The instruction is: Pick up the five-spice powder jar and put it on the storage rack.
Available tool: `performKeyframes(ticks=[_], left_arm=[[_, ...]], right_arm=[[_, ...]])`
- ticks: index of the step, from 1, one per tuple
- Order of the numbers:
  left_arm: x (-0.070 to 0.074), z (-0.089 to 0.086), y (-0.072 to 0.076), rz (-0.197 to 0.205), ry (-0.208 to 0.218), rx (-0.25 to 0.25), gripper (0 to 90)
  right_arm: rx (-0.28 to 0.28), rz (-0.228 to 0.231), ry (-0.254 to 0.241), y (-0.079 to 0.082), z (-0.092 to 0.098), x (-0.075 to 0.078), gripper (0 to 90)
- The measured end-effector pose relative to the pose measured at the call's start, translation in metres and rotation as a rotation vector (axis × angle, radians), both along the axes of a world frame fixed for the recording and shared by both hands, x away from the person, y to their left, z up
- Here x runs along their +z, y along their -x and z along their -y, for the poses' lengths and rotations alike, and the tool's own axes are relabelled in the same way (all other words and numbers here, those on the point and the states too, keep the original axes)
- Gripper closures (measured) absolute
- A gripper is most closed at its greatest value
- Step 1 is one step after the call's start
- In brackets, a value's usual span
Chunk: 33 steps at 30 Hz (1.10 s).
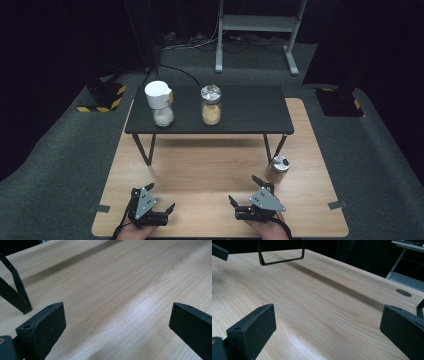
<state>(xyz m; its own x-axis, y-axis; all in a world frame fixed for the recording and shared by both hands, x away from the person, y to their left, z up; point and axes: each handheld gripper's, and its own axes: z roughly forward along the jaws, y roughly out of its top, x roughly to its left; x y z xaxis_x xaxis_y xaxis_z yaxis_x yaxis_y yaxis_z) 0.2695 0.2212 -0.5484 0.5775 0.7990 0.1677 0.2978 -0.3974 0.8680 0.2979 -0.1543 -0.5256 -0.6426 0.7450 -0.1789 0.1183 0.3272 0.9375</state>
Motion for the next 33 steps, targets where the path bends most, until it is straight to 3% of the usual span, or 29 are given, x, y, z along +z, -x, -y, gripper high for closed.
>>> performKeyframes(ticks=[28, 33], left_arm=[[0.000, 0.001, 0.000, 0.000, -0.007, -0.002, 1.1], [0.000, 0.001, 0.000, 0.000, -0.007, -0.003, 1.1]], right_arm=[[-0.113, 0.031, -0.035, -0.003, 0.044, 0.015, 0.0], [-0.131, 0.047, -0.021, -0.002, 0.051, 0.018, 0.0]])
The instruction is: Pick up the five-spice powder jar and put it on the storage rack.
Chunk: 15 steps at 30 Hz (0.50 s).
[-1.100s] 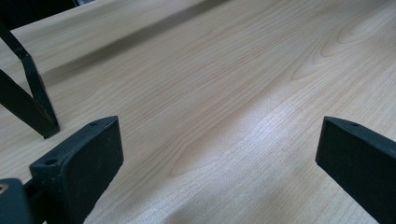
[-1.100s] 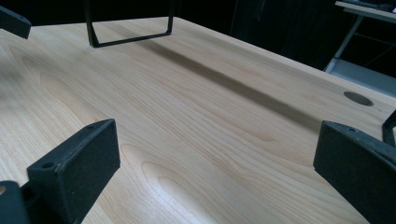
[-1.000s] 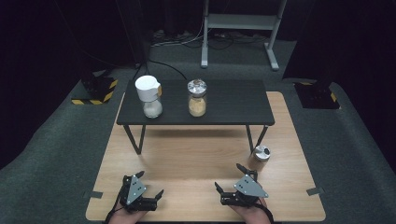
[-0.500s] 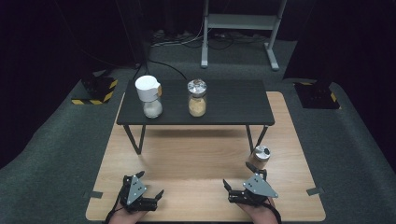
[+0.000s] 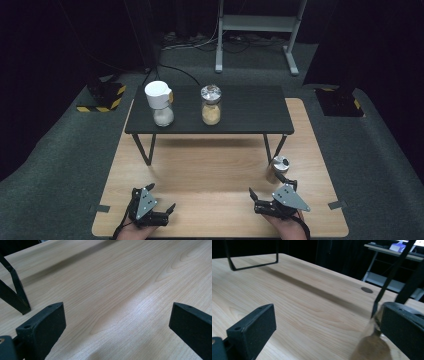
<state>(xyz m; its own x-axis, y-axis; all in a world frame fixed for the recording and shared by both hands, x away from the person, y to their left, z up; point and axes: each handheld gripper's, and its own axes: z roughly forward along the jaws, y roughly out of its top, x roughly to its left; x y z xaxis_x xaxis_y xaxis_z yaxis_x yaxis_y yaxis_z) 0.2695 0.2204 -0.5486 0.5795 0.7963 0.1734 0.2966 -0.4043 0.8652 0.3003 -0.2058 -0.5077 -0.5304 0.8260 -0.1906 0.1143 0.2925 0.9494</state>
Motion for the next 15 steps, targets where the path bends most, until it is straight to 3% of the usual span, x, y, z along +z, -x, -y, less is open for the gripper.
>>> performKeyframes(ticks=[15], left_arm=[[0.000, -0.001, 0.001, 0.005, 0.005, -0.002, 1.1]], right_arm=[[-0.056, 0.011, -0.002, -0.002, 0.017, 0.004, 0.0]])
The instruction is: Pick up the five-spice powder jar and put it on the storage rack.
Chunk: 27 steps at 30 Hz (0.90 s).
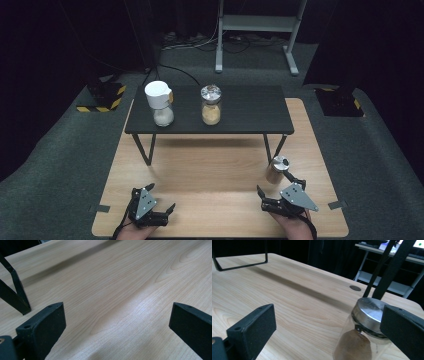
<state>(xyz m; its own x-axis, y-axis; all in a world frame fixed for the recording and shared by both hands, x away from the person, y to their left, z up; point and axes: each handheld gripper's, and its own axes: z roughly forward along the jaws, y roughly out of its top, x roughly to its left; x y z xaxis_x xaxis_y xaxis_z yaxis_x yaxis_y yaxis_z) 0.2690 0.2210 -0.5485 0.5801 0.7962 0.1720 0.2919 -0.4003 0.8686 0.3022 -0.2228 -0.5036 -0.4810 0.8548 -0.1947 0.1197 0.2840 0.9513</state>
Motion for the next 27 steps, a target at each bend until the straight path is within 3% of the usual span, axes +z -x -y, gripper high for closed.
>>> performKeyframes(ticks=[9, 27], left_arm=[[0.000, -0.001, 0.000, 0.002, 0.007, -0.001, 1.1], [0.000, -0.001, 0.001, 0.006, 0.018, -0.006, 1.1]], right_arm=[[-0.070, 0.009, -0.044, -0.006, 0.007, 0.003, 0.0], [-0.119, 0.005, -0.061, -0.025, 0.018, 0.004, 0.0]])
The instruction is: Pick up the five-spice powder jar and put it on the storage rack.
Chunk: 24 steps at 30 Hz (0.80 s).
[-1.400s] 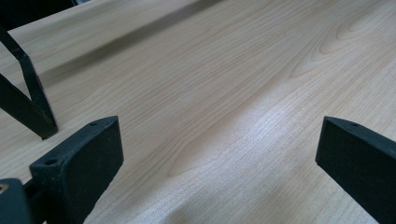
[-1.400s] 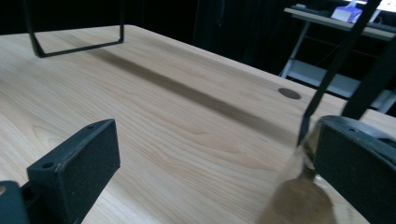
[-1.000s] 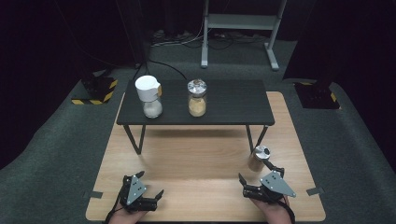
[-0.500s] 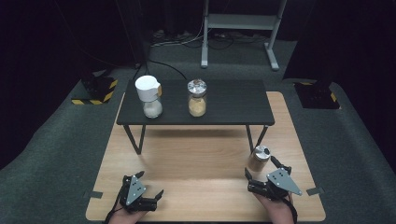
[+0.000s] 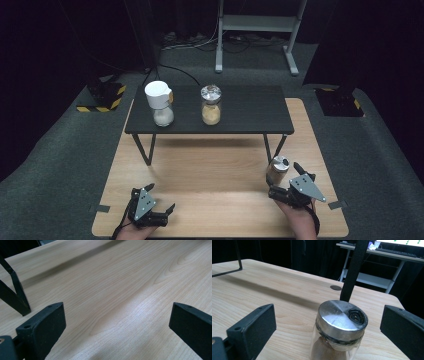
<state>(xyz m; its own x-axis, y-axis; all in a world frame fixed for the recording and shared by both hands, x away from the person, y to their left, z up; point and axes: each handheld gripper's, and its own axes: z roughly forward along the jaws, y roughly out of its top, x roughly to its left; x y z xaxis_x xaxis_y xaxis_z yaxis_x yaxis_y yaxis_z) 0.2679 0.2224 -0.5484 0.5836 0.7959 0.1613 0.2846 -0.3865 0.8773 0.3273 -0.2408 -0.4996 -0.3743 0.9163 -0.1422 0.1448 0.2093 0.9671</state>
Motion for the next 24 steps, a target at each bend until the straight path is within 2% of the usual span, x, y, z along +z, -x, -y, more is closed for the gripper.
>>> performKeyframes(ticks=[3, 14, 24], left_arm=[[0.000, 0.000, 0.000, 0.000, 0.001, -0.001, 1.1], [0.000, 0.000, 0.000, -0.001, 0.004, -0.004, 1.1], [0.000, 0.000, 0.000, -0.001, 0.002, -0.004, 1.1]], right_arm=[[0.002, 0.001, -0.002, -0.002, 0.000, 0.000, 0.0], [-0.013, -0.009, -0.054, -0.012, 0.004, -0.004, 0.0], [-0.017, -0.011, -0.064, -0.018, 0.006, -0.006, 0.0]])
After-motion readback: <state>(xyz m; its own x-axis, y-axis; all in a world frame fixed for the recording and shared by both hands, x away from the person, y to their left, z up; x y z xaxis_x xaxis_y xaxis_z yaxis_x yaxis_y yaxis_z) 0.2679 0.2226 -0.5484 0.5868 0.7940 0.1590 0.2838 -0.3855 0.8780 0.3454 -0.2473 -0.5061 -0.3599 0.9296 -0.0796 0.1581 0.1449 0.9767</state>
